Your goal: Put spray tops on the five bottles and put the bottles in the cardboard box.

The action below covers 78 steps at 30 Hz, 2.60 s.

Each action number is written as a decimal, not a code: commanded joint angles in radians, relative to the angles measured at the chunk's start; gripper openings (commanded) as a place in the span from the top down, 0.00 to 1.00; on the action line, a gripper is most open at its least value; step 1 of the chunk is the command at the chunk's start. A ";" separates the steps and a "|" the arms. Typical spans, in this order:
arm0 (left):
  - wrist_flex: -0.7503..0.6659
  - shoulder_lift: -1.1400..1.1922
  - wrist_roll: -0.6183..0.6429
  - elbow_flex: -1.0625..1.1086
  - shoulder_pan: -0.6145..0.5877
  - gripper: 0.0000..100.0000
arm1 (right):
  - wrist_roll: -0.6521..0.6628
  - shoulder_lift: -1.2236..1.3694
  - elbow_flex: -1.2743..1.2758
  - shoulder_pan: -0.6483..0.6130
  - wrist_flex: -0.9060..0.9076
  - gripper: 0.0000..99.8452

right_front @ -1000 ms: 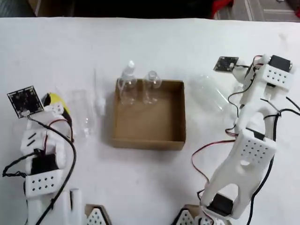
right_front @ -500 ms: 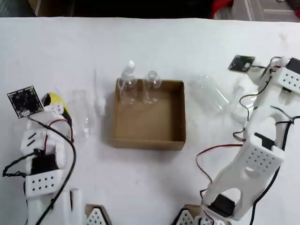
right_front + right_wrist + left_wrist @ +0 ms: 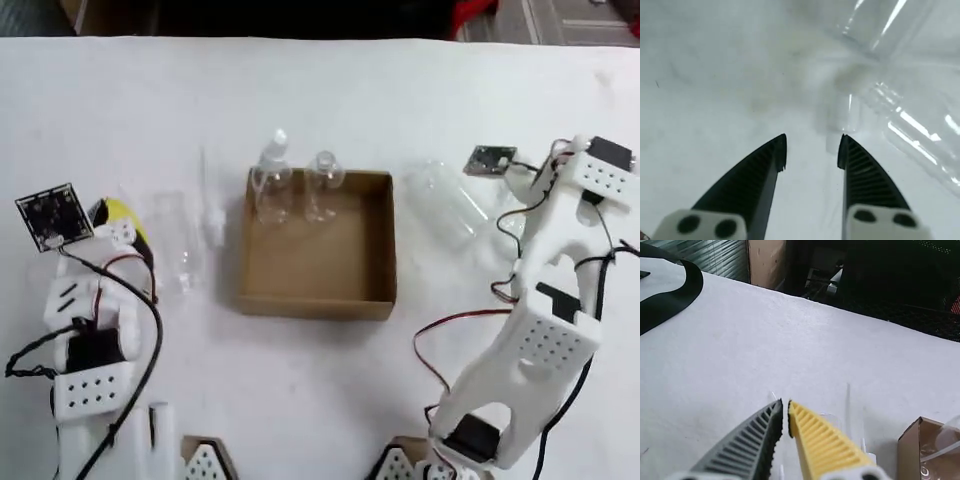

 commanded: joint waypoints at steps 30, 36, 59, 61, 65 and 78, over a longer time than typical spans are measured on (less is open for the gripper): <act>-0.031 -0.013 -0.012 0.015 0.061 0.98 | 0.009 0.280 -0.252 -0.025 0.005 0.85; -0.031 -0.015 -0.012 0.015 0.061 0.98 | 0.011 0.289 -0.239 -0.007 -0.101 0.85; -0.032 -0.016 -0.012 0.014 0.062 0.98 | 0.160 0.371 -0.250 0.036 -0.137 0.92; -0.052 -0.016 -0.012 0.017 0.062 0.98 | 0.161 0.400 -0.250 0.036 -0.176 0.95; -0.057 -0.016 -0.012 0.018 0.062 0.98 | 0.140 0.401 -0.278 0.038 -0.165 0.98; -0.057 -0.016 -0.012 0.018 0.062 0.98 | -0.164 0.130 -0.470 0.016 0.033 0.98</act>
